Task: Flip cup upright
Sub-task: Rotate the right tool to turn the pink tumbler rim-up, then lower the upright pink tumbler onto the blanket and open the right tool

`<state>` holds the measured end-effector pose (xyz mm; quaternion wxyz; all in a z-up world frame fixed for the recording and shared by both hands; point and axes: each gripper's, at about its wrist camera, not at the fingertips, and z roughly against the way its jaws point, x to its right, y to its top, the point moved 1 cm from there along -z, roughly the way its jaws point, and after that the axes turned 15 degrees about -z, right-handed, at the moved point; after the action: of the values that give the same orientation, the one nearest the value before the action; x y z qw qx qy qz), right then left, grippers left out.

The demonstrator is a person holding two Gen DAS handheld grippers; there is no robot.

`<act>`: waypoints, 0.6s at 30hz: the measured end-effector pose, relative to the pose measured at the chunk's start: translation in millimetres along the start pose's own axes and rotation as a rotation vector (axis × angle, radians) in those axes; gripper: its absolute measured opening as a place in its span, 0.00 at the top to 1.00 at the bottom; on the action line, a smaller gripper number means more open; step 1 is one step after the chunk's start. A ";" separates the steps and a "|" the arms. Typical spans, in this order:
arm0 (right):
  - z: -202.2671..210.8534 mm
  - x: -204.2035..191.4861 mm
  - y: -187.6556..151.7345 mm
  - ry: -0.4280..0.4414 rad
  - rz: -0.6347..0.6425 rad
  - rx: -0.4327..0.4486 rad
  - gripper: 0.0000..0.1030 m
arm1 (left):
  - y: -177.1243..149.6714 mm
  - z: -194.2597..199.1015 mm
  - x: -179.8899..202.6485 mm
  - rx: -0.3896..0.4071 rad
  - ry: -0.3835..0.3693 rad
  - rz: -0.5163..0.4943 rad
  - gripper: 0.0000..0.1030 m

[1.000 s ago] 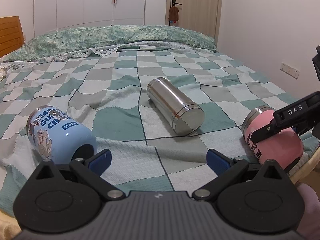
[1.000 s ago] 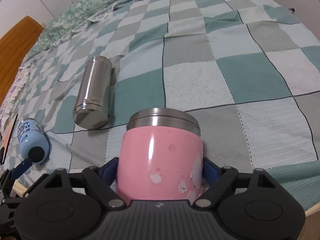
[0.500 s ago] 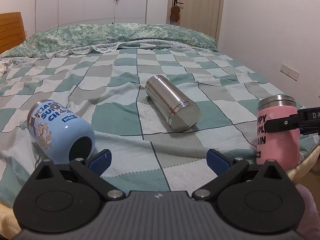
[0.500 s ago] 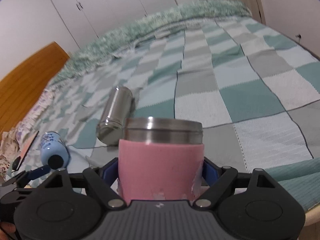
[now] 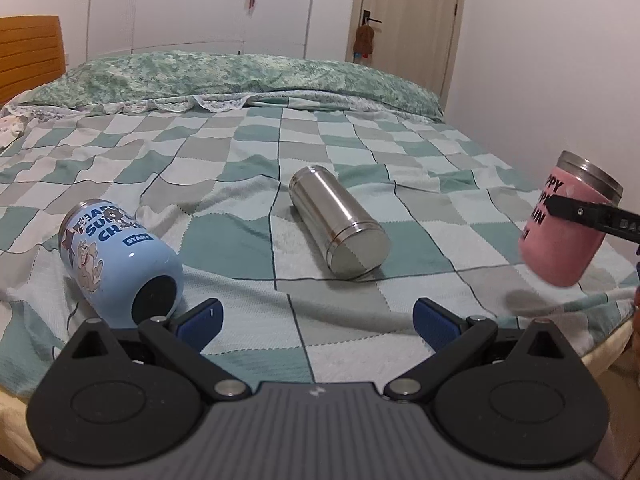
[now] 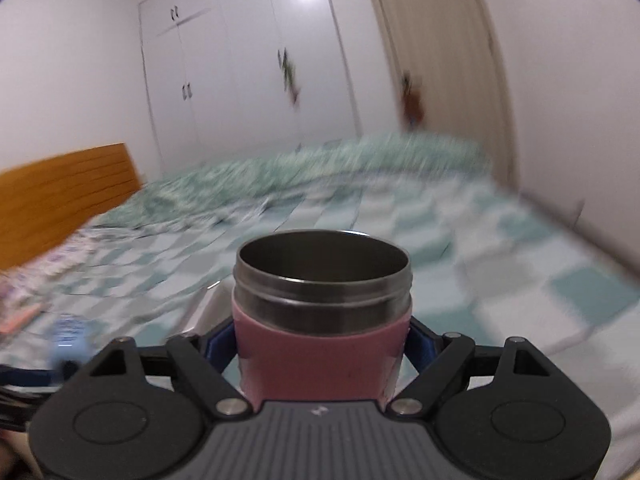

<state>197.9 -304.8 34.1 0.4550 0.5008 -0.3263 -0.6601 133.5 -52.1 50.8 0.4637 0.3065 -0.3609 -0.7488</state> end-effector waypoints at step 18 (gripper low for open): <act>-43.5 42.1 -47.6 -0.106 0.121 0.058 0.19 | -5.4 -5.0 20.0 0.000 0.020 0.010 0.00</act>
<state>223.0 -325.0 -35.9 0.4614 0.4574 -0.3986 -0.6473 127.3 -70.0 41.2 0.4710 0.3121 -0.3579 -0.7434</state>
